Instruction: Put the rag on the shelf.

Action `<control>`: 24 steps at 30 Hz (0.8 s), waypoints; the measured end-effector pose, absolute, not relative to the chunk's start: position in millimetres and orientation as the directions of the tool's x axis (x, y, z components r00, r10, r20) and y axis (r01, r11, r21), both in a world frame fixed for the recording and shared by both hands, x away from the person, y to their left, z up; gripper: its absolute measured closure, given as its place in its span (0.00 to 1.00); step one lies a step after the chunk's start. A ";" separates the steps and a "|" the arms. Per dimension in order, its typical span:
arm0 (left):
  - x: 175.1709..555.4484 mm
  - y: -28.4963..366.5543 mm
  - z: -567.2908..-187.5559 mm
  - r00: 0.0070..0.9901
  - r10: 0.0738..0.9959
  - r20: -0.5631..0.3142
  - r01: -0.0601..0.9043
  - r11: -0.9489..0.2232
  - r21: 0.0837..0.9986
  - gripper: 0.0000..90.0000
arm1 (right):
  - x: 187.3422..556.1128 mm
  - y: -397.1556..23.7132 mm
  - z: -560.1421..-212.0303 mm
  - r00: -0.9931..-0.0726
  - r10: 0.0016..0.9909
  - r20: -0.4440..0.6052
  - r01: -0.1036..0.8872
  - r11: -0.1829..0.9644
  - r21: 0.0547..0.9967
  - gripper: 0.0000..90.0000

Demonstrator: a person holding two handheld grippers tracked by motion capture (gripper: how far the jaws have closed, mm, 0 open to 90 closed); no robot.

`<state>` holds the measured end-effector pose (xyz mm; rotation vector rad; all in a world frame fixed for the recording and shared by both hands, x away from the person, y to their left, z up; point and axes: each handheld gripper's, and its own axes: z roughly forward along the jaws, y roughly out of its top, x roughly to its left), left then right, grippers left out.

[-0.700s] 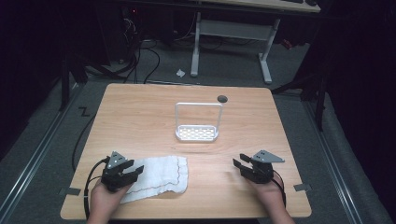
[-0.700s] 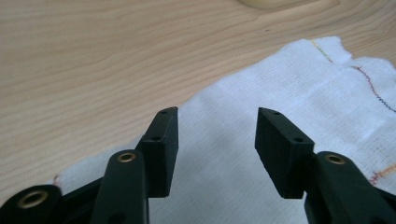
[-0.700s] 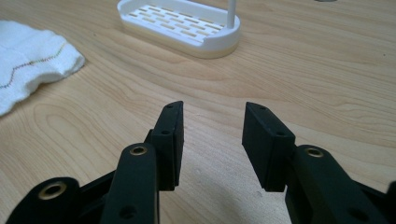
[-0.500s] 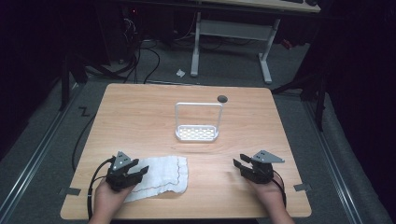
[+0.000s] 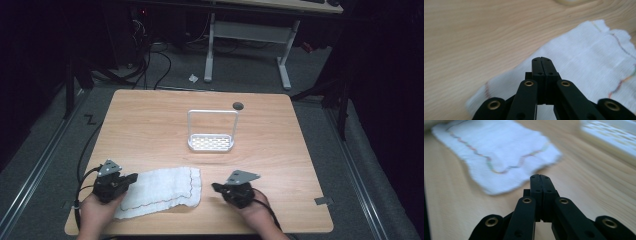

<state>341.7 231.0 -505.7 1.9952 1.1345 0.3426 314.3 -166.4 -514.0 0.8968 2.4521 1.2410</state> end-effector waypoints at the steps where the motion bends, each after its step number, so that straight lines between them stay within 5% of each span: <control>1: 341.4 235.7 -507.2 0.554 0.819 -0.150 0.611 -0.277 0.742 1.00 | 312.8 -156.1 -514.4 -0.795 0.605 0.041 0.398 0.470 0.788 1.00; 6: 337.1 249.8 -523.6 0.522 0.833 -0.183 0.691 -0.287 0.663 1.00 | 311.0 -103.8 -530.8 -0.849 0.527 0.040 0.386 0.566 0.728 1.00; 12: 337.3 247.9 -525.0 0.530 0.825 -0.195 0.693 -0.289 0.660 1.00 | 314.4 -99.8 -532.8 -0.843 0.537 0.038 0.396 0.570 0.720 1.00; 24: 329.5 168.8 -529.1 0.704 0.649 -0.288 0.638 -0.400 0.658 1.00 | 333.6 -179.2 -529.3 -0.688 0.724 -0.040 0.493 0.508 0.707 1.00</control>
